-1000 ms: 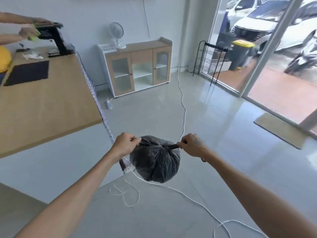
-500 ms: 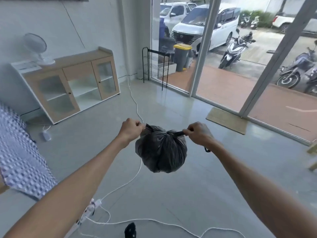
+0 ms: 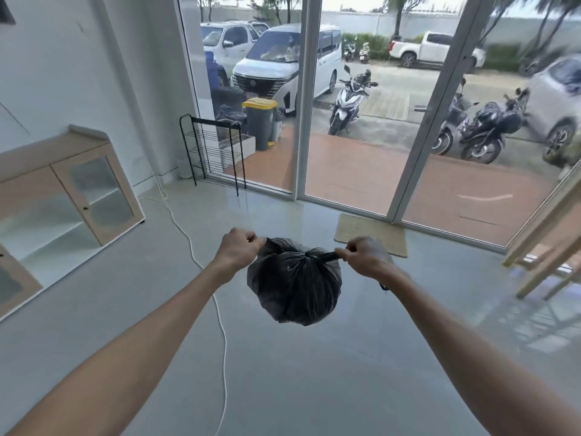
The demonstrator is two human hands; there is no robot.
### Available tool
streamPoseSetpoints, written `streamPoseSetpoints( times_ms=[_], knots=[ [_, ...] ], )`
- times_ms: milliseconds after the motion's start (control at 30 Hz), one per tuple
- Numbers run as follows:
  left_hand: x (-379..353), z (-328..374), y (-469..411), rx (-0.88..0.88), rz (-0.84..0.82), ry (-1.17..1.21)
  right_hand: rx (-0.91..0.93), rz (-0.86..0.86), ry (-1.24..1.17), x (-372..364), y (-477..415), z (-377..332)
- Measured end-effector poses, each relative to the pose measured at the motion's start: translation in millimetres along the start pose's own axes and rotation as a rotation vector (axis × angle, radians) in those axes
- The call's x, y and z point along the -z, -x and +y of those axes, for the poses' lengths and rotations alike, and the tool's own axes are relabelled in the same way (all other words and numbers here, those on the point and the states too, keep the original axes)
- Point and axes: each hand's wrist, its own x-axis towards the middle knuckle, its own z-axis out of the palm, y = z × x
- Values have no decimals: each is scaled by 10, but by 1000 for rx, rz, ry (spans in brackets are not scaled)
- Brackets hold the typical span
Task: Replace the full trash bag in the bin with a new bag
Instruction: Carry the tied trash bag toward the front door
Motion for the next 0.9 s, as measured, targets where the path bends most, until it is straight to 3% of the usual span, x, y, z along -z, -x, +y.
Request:
streamPoseSetpoints(
  times_ms=[367, 567, 733, 900],
  knots=[
    [-357, 330, -2479, 49, -110, -56, -17, -79, -61, 114, -2566, -17],
    [-501, 349, -3668, 97, -58, -35, -51, -126, -85, 83, -3941, -92],
    [-547, 344, -4795, 106, -42, -18, -89, -99, -198, -15, -5074, -210],
    [-551, 288, -6081, 92, -127, -29, -139, -88, -258, -109, -6157, -420]
  ],
)
